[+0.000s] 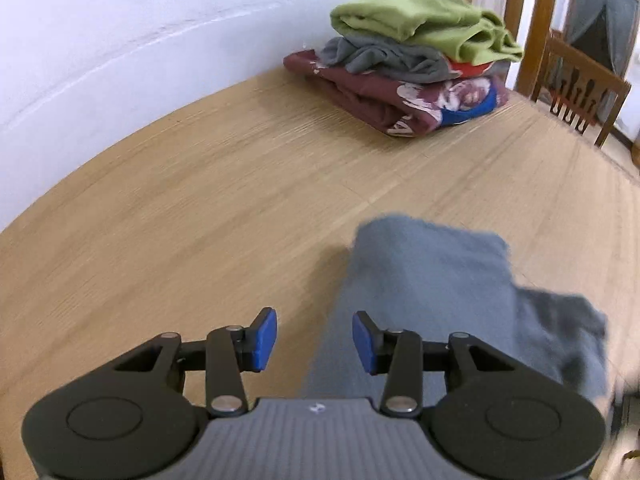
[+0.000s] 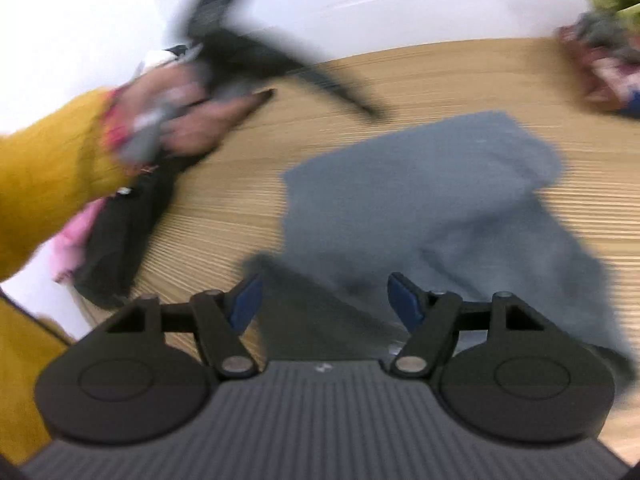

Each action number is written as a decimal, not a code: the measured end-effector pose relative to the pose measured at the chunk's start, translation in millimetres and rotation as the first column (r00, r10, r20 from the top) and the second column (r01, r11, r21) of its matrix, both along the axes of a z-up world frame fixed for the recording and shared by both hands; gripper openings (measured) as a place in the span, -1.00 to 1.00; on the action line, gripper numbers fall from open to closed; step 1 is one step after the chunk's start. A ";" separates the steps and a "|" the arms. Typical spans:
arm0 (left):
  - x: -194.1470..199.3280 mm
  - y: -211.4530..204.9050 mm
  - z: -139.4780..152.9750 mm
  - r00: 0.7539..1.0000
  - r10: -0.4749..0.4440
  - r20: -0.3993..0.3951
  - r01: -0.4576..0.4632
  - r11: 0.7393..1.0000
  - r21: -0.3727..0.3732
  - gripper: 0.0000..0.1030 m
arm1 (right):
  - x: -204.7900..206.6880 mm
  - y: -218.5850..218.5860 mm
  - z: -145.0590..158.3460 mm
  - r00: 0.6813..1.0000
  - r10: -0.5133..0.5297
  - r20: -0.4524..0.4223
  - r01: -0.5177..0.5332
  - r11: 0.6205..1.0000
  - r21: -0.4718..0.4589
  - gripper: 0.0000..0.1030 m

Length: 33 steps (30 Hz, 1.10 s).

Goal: Fold clothes

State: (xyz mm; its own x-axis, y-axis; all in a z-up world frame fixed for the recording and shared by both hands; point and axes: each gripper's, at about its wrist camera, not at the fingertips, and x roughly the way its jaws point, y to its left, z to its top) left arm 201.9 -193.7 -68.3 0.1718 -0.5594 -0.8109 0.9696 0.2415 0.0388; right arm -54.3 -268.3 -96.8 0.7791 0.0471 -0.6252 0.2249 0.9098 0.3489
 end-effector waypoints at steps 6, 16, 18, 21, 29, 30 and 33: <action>-67.7 99.1 -2.2 0.996 0.088 0.014 -0.089 0.995 0.036 -0.03 | -48.2 -67.7 4.5 0.990 -0.128 -0.064 0.122 0.989 -0.087 0.40; -208.9 121.1 -58.7 0.993 0.041 0.113 -0.065 0.974 0.218 -0.03 | -62.0 -135.5 -36.9 0.983 0.058 -0.175 -0.078 0.991 -0.108 0.40; -224.9 114.1 -67.4 0.995 0.051 0.082 -0.068 0.974 0.217 -0.04 | -61.2 -137.5 -40.2 0.979 0.098 -0.179 -0.119 0.987 -0.112 0.40; -241.0 105.8 -74.6 0.994 0.095 0.056 -0.104 0.973 0.206 -0.05 | -62.5 -141.0 -46.6 0.975 0.134 -0.177 -0.154 0.982 -0.109 0.39; -246.1 124.1 -63.9 0.959 0.276 -0.069 -0.264 0.953 0.149 0.10 | -72.4 -156.4 -54.8 0.981 0.149 -0.127 -0.146 0.989 0.033 0.39; -245.8 124.5 -64.7 0.952 0.292 -0.093 -0.277 0.950 0.145 0.11 | -73.0 -155.8 -55.5 0.978 0.172 -0.117 -0.166 0.985 0.056 0.18; -240.2 120.8 -70.5 0.921 0.340 -0.189 -0.323 0.939 0.117 0.12 | -71.7 -151.6 -56.6 0.967 0.222 -0.122 -0.211 0.973 0.098 -0.58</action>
